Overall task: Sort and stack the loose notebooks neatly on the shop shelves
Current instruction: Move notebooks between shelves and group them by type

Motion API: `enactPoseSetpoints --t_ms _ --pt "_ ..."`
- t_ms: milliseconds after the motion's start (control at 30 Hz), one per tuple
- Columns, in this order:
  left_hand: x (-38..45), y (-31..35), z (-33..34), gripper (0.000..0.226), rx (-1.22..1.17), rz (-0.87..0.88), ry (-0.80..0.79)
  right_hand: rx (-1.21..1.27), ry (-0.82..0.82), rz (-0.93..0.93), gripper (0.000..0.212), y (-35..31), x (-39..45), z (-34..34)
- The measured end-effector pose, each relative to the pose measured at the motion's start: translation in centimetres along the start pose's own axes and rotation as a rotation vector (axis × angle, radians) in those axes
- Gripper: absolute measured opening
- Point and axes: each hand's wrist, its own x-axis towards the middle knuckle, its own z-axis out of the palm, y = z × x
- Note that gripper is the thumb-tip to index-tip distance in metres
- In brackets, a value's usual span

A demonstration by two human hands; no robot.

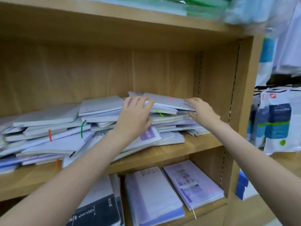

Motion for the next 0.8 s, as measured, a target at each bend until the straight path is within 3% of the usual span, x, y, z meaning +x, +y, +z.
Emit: enactPoseSetpoints --t_ms 67,167,300,467,533,633,667,800 --pt "1.3 -0.9 0.1 0.043 -0.024 -0.002 -0.129 -0.064 0.014 -0.043 0.043 0.6 0.8 -0.2" --pt "2.4 -2.5 0.3 0.042 -0.164 -0.088 -0.197 -0.146 0.148 -0.127 0.025 1.1 1.6 -1.5" --pt "2.6 -2.6 -0.3 0.076 -0.208 -0.127 -0.042 -0.156 0.302 -0.203 0.022 0.5 2.5 -2.5" --pt "4.5 -2.6 -0.7 0.074 -0.039 -0.094 0.073 -0.092 0.329 -0.261 0.025 0.1 5.4 -2.2" --pt "6.0 -3.2 -0.6 0.063 0.012 -0.125 0.072 -0.011 0.224 -0.251 0.036 0.7 7.5 -1.9" --pt "7.8 -3.7 0.3 0.047 0.045 -0.197 -0.104 -0.055 -0.226 -0.098 0.055 2.0 9.1 -0.9" --pt "8.3 -3.7 0.6 0.045 0.051 -0.207 -0.158 -0.064 -0.308 -0.040 0.058 2.3 9.0 -0.6" --pt "8.3 -4.0 1.2 0.031 0.082 -0.226 -0.250 0.162 -0.307 0.091 0.058 3.5 7.4 -0.2"
